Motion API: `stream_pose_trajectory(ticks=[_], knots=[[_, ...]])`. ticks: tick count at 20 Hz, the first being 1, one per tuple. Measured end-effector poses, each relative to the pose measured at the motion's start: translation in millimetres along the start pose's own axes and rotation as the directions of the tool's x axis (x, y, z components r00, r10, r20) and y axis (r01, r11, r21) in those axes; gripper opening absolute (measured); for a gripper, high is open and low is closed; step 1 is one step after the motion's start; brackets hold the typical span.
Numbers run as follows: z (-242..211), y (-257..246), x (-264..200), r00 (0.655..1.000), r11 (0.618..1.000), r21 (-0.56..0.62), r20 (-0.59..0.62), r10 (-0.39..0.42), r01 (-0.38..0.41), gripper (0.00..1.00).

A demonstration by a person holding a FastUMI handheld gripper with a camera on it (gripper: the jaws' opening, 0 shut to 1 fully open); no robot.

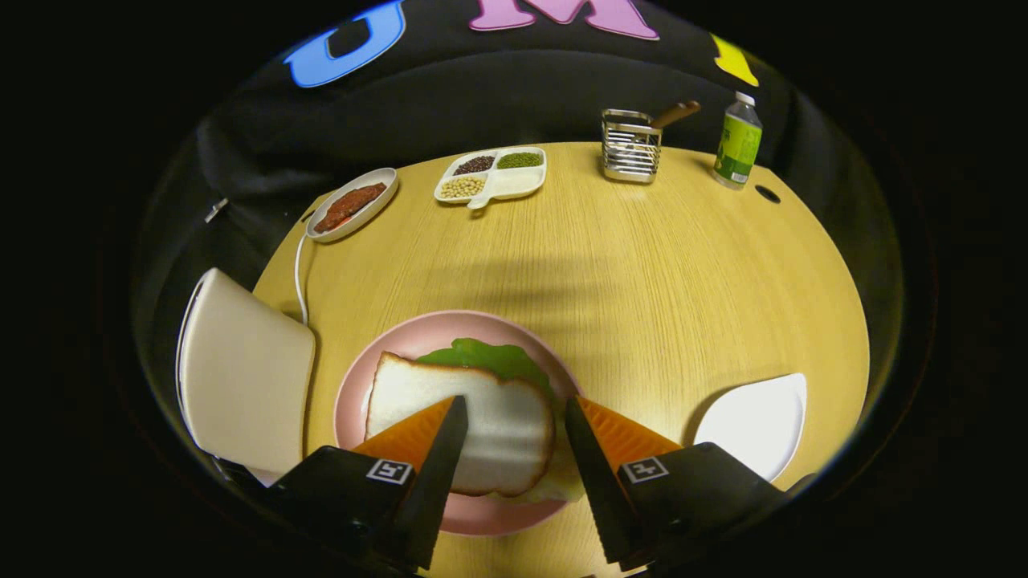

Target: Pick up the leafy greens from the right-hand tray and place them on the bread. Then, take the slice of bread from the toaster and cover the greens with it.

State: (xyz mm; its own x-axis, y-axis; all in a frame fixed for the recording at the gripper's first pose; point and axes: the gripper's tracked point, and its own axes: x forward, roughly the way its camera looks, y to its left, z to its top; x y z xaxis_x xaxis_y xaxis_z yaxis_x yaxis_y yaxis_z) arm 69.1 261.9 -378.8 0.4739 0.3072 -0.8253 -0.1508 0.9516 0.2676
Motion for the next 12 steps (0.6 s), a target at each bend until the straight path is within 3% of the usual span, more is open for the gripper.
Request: stream_pose_trajectory(ticks=[4,12], knots=[[8.5,1.9,-14.6,0.998,0.997,-0.08,0.067,-0.005,0.01,1.0],[24.3,11.0,-79.1,0.982,0.997,-0.065,0.18,0.057,-0.046,1.0]])
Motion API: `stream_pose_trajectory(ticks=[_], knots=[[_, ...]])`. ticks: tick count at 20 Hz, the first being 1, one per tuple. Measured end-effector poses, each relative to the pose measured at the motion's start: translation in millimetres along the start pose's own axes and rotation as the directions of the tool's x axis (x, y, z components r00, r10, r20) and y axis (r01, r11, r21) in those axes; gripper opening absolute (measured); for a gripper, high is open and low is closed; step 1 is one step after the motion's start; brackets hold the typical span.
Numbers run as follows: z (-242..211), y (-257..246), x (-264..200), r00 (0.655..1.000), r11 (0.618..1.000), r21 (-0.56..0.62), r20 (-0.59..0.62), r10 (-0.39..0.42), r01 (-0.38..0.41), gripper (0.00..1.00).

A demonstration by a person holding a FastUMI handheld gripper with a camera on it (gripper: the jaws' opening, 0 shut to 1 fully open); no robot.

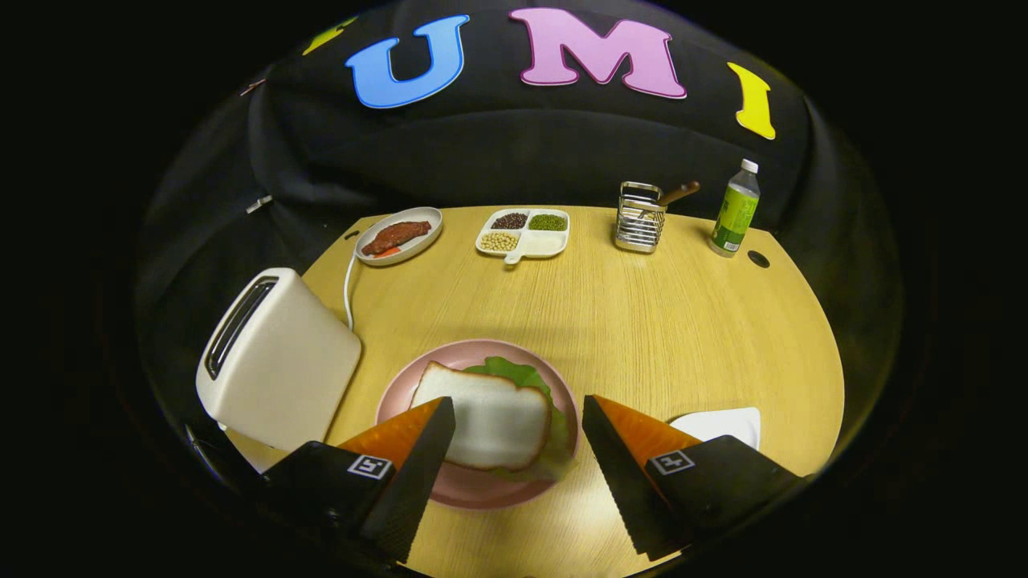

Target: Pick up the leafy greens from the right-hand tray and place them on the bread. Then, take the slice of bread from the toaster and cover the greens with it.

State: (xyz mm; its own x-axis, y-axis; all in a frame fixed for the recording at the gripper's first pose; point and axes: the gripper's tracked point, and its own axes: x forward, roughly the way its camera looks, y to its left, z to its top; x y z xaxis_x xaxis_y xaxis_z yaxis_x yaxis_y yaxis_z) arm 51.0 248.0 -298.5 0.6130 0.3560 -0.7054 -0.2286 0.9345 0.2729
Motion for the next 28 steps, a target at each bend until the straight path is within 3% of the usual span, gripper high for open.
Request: stream_pose_trajectory(ticks=[9,15,23,28], knots=[[71.9,-16.8,-94.1,0.978,1.0,-0.006,0.207,0.008,-0.006,0.99],[127.5,-25.1,-173.0,0.915,0.999,-0.044,0.403,0.01,0.009,0.99],[149.0,-22.2,-241.8,0.856,0.995,-0.094,0.517,0.03,0.021,0.99],[131.2,-24.1,-256.4,0.845,0.995,-0.088,0.535,0.0,0.055,0.99]])
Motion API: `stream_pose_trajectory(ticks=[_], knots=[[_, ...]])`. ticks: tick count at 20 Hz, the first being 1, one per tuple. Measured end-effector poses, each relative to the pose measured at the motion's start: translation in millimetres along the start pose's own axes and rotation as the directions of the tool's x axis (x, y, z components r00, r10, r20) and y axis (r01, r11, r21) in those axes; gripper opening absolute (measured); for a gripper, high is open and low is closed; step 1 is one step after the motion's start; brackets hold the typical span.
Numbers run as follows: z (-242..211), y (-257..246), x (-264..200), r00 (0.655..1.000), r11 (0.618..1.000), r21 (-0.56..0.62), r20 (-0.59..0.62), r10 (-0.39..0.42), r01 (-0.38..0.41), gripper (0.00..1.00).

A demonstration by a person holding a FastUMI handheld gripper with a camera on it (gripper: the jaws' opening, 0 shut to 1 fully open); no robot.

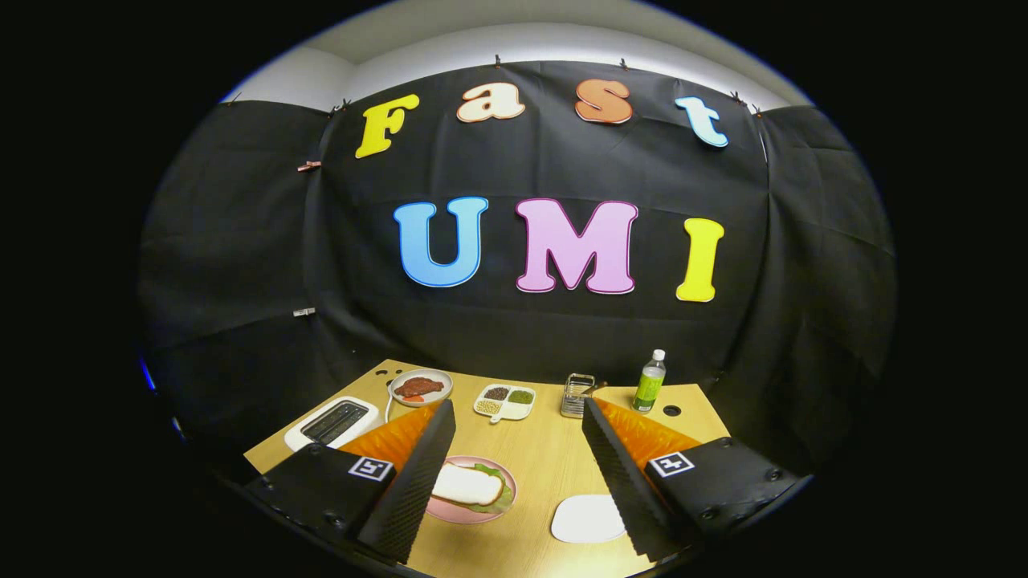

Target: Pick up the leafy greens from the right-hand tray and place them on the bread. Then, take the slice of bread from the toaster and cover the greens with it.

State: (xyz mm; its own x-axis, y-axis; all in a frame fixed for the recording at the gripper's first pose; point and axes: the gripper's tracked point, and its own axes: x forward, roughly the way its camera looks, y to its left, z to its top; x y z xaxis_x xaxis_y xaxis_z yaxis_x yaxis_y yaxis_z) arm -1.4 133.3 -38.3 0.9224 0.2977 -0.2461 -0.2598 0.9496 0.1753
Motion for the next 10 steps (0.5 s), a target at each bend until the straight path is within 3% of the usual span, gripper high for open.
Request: stream_pose_trajectory(ticks=[10], knots=[[-8.4,-9.2,-4.8,1.0,1.0,0.011,-0.007,-0.028,0.029,0.99]])
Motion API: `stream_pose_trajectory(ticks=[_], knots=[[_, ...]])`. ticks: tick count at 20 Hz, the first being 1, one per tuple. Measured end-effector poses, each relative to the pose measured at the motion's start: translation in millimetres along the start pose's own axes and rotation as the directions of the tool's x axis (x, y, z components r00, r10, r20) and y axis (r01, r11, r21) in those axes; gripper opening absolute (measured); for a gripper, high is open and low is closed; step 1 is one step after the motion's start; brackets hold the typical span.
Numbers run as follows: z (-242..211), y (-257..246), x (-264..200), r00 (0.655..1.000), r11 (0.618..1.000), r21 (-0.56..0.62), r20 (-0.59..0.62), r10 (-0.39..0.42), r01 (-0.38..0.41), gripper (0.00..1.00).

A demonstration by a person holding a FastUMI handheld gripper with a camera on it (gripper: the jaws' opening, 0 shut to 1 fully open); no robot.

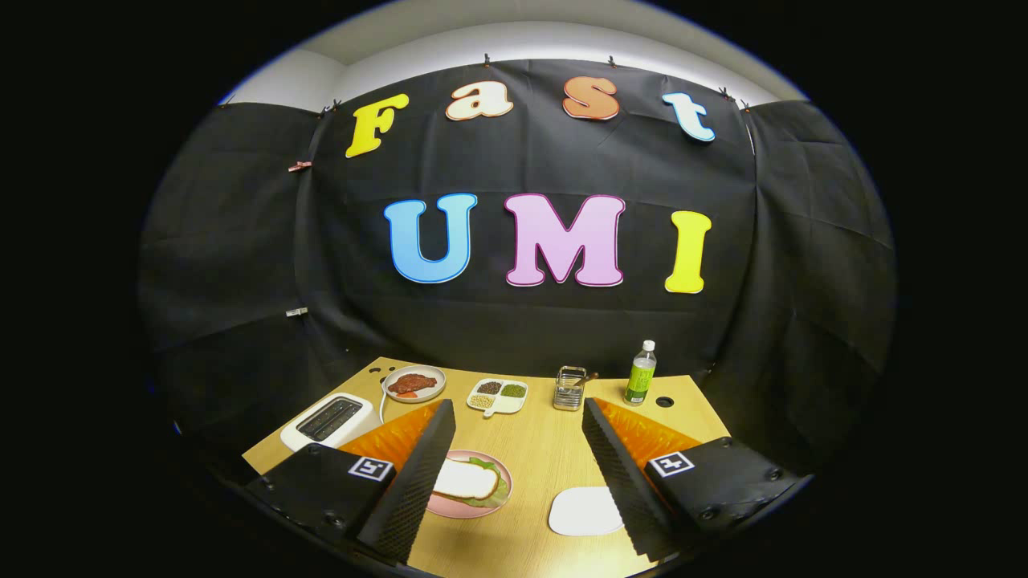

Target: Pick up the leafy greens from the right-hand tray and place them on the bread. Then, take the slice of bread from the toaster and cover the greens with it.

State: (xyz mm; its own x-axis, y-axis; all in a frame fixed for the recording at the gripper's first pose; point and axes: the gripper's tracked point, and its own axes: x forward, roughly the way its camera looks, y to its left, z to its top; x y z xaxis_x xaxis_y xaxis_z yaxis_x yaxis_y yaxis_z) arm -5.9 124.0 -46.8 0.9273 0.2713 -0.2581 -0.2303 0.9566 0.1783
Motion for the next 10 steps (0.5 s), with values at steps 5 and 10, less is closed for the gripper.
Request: stream_pose_trajectory(ticks=[5,10], knots=[[-3.0,-1.8,1.0,1.0,1.0,0.002,-0.007,-0.001,0.001,0.99],[-5.7,-4.9,1.1,1.0,1.0,0.007,-0.014,0.0,0.0,0.99]])
